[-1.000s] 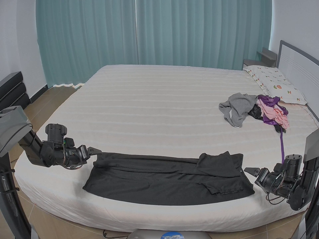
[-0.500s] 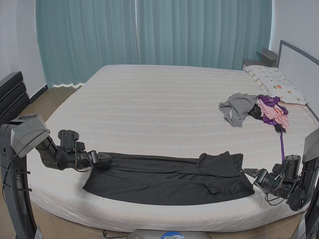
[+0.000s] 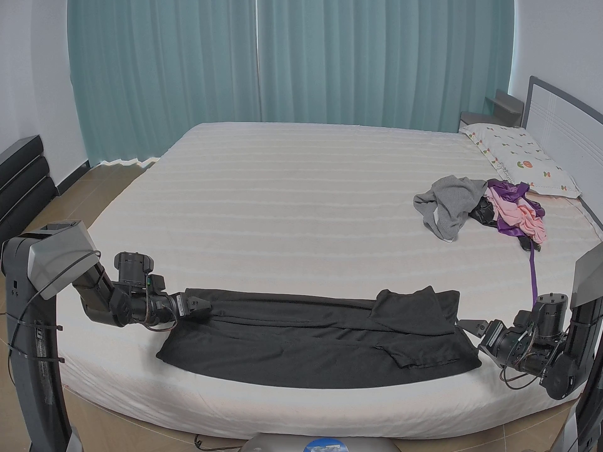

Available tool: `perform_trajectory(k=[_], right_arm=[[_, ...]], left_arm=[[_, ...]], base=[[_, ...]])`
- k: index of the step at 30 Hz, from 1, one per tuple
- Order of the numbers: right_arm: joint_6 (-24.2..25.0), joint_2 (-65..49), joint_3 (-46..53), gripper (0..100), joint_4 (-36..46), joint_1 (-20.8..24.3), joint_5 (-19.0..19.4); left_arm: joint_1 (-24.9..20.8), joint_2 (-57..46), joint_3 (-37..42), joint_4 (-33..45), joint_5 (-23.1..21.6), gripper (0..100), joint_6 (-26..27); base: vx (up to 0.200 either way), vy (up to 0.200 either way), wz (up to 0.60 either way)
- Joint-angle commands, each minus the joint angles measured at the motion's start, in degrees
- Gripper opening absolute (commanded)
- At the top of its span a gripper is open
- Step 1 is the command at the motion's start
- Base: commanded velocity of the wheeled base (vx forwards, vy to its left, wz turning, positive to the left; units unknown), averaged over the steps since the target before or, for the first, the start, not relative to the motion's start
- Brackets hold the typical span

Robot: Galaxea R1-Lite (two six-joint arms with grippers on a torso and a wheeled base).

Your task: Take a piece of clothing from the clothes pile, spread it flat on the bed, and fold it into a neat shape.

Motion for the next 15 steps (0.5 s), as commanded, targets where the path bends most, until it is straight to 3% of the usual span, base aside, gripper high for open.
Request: perform_trajectory(k=[1,2,15], right_arm=[[0.0,0.19,1.01,100,-0.76,0.02,-0.01],[0.0,0.19,1.01,100,-0.76,0.02,-0.01],[-0.09,-0.07,1.01,100,-0.76,-0.5,-0.01]], left_arm=[[-0.06,-0.11,1.14,0.21,-0.11,100,0.29],[-0.06,-0.11,1.14,0.21,-0.11,0,0.29],[-0.15,-0.99,1.84,0.21,-0.38,0,-0.5]], base=[[0.0,0.0,0.0],[0.0,0.0,0.0],[0.0,0.0,0.0]])
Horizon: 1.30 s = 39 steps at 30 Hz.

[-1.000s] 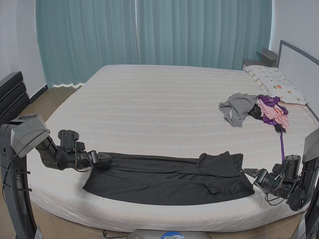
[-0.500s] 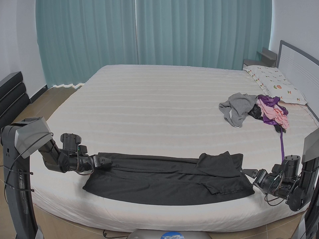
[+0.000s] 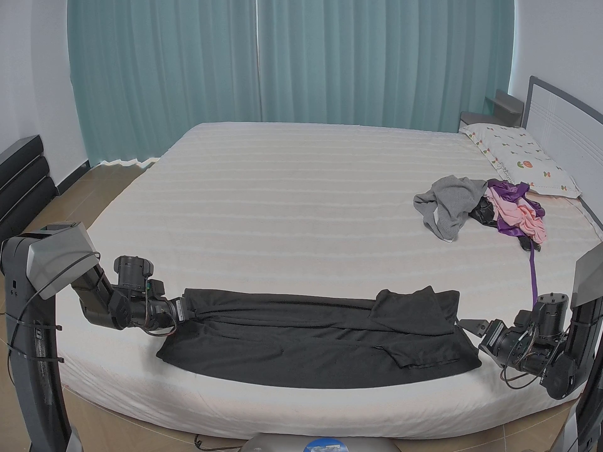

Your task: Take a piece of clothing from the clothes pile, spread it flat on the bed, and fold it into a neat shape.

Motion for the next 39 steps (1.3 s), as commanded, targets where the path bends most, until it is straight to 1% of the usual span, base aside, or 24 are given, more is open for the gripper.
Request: perform_trajectory(k=[1,4,6,8,13,22,25,28,32,37,39], right_arm=[[0.0,-0.15,1.01,100,-0.78,-0.19,0.02],[0.09,-0.33,1.01,100,-0.78,-0.28,0.02],[0.0,-0.33,1.01,100,-0.78,-0.45,0.02],[0.09,-0.33,1.01,100,-0.78,-0.54,0.02],[0.09,-0.59,1.01,100,-0.78,-0.54,0.02],[0.0,-2.08,1.01,100,-0.69,-1.51,0.02],[0.0,-2.08,1.01,100,-0.78,-1.51,0.02],[0.0,-2.08,1.01,100,-0.78,-1.42,-0.07],[0.0,-2.08,1.01,100,-0.78,-1.42,-0.07],[0.0,-2.43,1.01,100,-0.78,-1.42,0.02],[0.0,-2.43,1.01,100,-0.78,-1.42,0.02]], left_arm=[[0.05,-0.84,0.11,-0.18,0.01,0,-0.15],[0.05,-1.45,0.55,-0.45,0.1,0,-0.85],[0.13,-2.6,1.25,-1.5,0.1,0,-2.7],[0.13,-2.68,1.87,-2.47,0.01,0,-3.31],[0.13,-2.24,2.31,-4.49,0.1,0,-3.58],[0.13,-2.24,2.13,-4.67,-0.08,0,-4.28],[0.13,-2.24,1.96,-4.75,-0.08,0,-4.28],[0.05,-2.33,1.78,-5.98,-0.08,0,-5.86],[-0.57,-2.16,1.78,-9.59,0.01,0,-9.2],[-1.27,-2.77,2.57,-10.55,-0.16,0,-9.9],[-1.71,-2.86,2.66,-10.64,-0.08,0,-9.73]], base=[[0.0,0.0,0.0],[0.0,0.0,0.0],[0.0,0.0,0.0],[0.0,0.0,0.0],[0.0,0.0,0.0],[-0.2,0.0,0.0],[0.0,0.0,0.0],[0.0,0.0,0.0],[0.0,0.0,0.0],[0.0,0.0,0.0],[0.0,-0.2,0.0]])
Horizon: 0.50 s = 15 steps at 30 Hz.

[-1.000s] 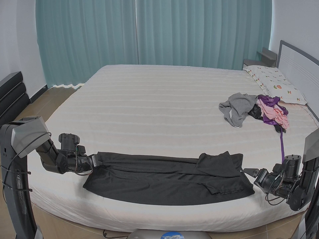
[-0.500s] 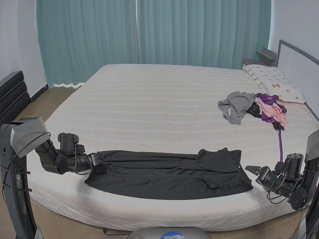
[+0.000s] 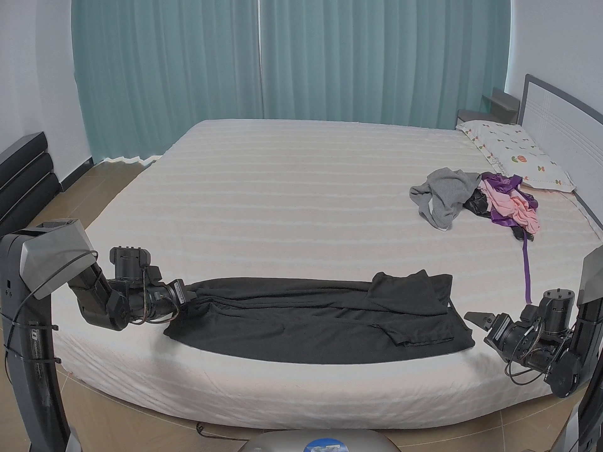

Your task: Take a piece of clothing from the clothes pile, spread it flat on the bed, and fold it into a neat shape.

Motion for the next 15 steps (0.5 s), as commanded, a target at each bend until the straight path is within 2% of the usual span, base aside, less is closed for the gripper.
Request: perform_trajectory(k=[1,8,15], right_arm=[[-0.01,-0.2,1.01,100,-0.76,0.06,0.06],[-0.01,-0.2,1.01,100,-0.76,0.06,0.06],[-0.01,-0.29,1.01,100,-0.76,0.06,0.06]], left_arm=[[-0.61,-0.37,0.28,-0.07,0.06,0,0.04],[-1.57,-2.66,1.69,0.02,0.06,0,-0.4],[-4.21,-6.7,3.1,0.37,0.59,0,-4.01]], base=[[0.0,-0.2,0.0],[0.0,-0.2,0.0],[0.0,-0.2,0.0]])
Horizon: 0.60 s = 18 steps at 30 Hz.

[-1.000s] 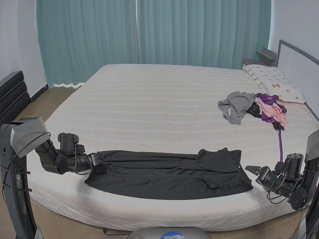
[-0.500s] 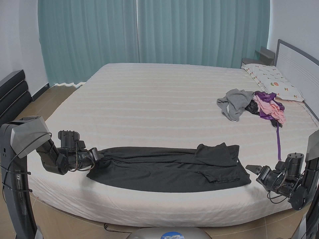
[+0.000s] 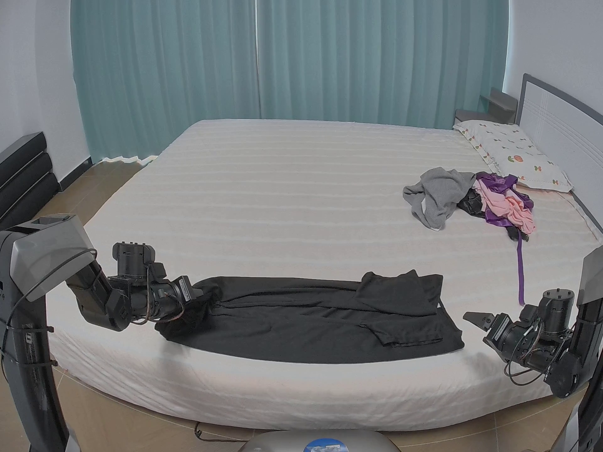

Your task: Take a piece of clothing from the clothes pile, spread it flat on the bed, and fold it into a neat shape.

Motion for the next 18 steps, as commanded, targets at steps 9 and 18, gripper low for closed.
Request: perform_trajectory(k=[9,18], right_arm=[[0.0,-0.01,1.01,100,-0.78,0.06,0.03],[0.09,-0.01,1.01,100,-0.78,0.23,0.03]], left_arm=[[-7.27,-7.04,2.01,0.58,0.41,0,-4.05],[-12.54,-9.51,-0.37,3.48,2.0,0,-5.28]], base=[[0.0,-0.2,0.0],[0.0,-0.2,0.0]])
